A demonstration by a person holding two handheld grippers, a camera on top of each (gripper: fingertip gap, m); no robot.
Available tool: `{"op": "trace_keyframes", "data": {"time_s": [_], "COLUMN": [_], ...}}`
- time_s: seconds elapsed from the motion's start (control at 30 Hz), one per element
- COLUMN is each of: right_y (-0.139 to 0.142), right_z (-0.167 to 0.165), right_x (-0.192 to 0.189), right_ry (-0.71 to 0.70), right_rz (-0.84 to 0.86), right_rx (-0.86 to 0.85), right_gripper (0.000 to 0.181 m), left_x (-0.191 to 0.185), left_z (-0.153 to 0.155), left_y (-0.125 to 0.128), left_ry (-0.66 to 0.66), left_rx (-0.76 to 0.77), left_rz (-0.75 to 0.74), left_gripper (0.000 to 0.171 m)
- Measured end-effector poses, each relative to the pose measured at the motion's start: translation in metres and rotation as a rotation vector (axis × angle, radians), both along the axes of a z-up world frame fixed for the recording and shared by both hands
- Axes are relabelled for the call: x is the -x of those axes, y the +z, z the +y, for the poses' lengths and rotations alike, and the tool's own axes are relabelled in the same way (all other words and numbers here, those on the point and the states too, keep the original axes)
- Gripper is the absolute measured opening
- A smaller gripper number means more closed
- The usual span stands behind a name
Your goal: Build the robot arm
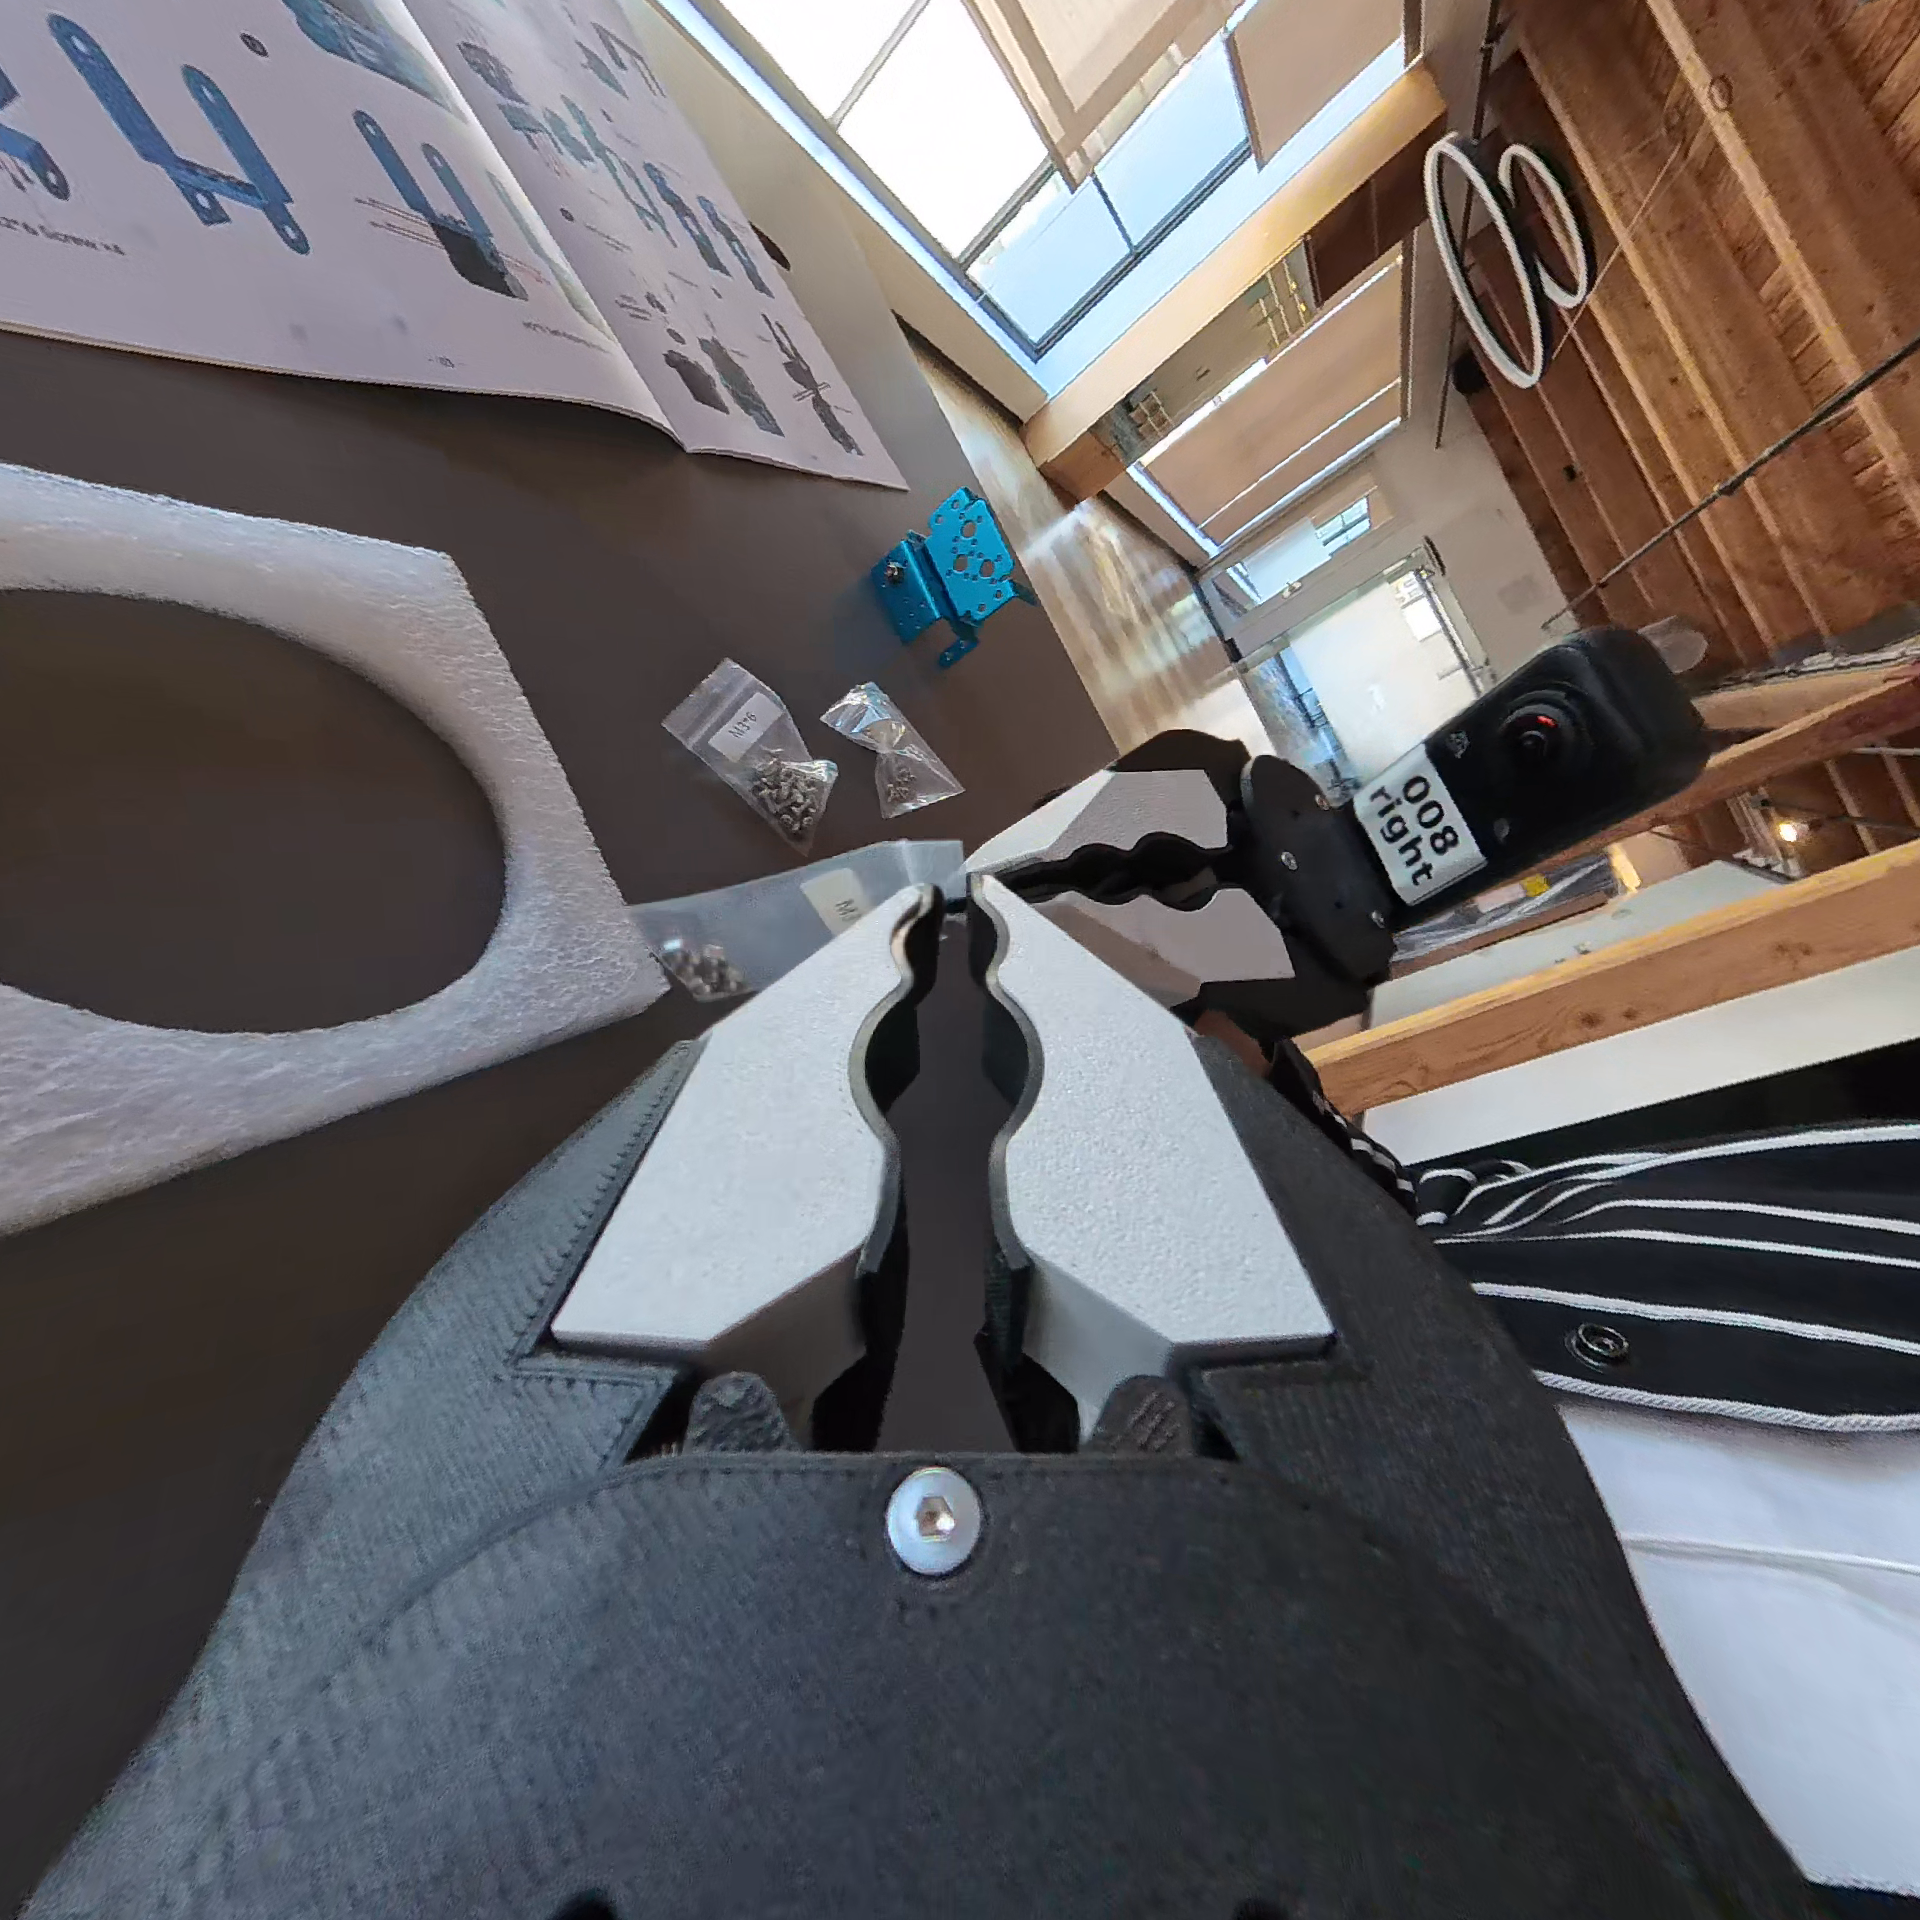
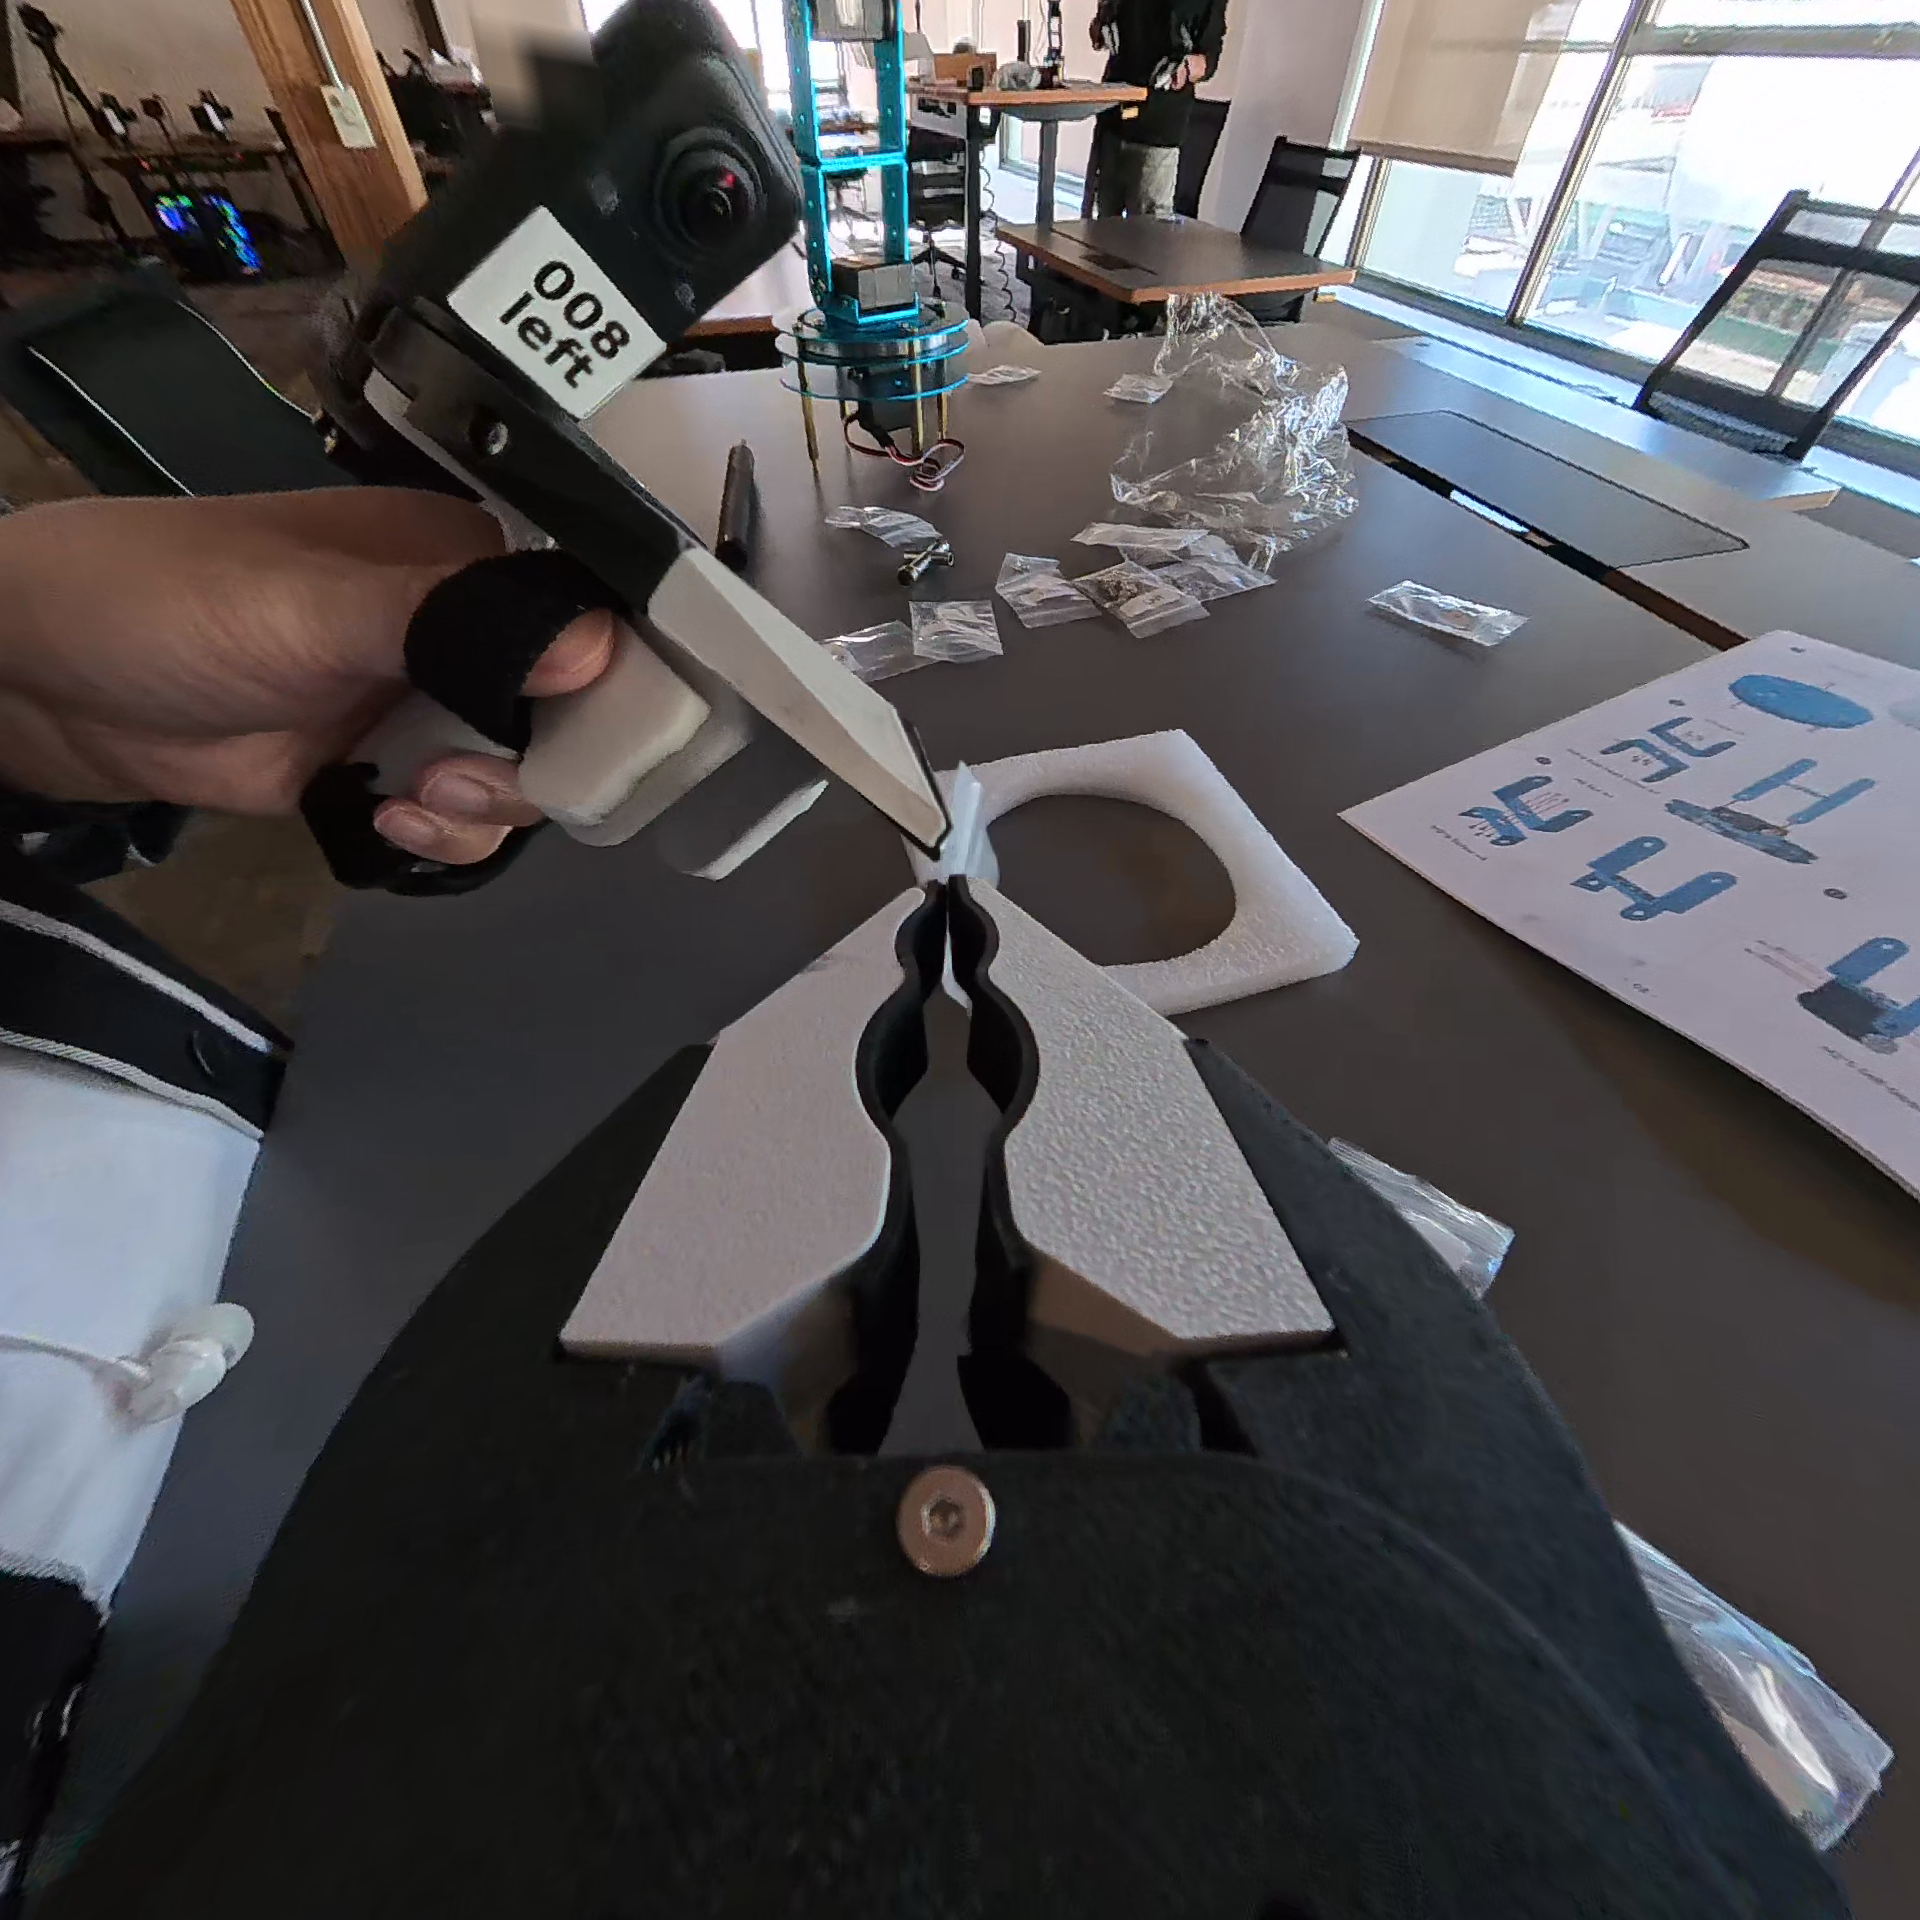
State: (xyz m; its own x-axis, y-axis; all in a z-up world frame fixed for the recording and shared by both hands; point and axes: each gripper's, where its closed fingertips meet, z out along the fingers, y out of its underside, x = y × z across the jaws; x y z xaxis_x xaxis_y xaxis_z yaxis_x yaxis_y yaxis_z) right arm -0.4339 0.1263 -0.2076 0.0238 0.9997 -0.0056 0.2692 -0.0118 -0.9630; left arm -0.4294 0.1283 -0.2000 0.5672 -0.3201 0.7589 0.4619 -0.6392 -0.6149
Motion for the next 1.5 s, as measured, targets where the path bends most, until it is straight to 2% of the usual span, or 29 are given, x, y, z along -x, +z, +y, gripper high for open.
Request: {"op": "trace_keyframes", "data": {"time_s": [0.1,0.3,0.63,0.8,0.93,1.23,1.5], "right_y": [-0.002,0.001,-0.001,0.0,0.0,-0.006,-0.007], "right_z": [0.0,0.001,0.0,0.004,0.006,0.005,0.005], "right_x": [0.002,0.003,0.005,0.004,0.004,0.006,0.006], "right_ry": [-0.006,-0.01,0.004,-0.02,-0.034,-0.065,-0.074], "right_rz": [-0.008,0.02,0.034,0.039,0.031,-0.019,-0.022], "right_rx": [-0.012,0.078,0.176,0.145,0.125,0.029,0.064], "right_gripper": [0.0,0.0,0.0,0.0,0.0,0.0,0.0], "left_x": [0.0,0.002,0.006,0.007,0.006,0.007,0.005], "left_z": [0.001,0.001,0.004,0.005,0.005,0.007,0.006], "left_y": [0.0,0.001,-0.003,-0.008,-0.002,-0.006,-0.008], "left_ry": [0.003,0.006,0.013,0.016,0.012,0.036,0.038], "left_rx": [0.004,-0.005,-0.004,0.022,-0.002,0.0,0.005], "left_rz": [-0.033,-0.073,-0.067,-0.071,-0.094,-0.05,-0.029], "left_gripper": [0.0,0.0,0.0,0.0,0.0,0.009,0.001]}}
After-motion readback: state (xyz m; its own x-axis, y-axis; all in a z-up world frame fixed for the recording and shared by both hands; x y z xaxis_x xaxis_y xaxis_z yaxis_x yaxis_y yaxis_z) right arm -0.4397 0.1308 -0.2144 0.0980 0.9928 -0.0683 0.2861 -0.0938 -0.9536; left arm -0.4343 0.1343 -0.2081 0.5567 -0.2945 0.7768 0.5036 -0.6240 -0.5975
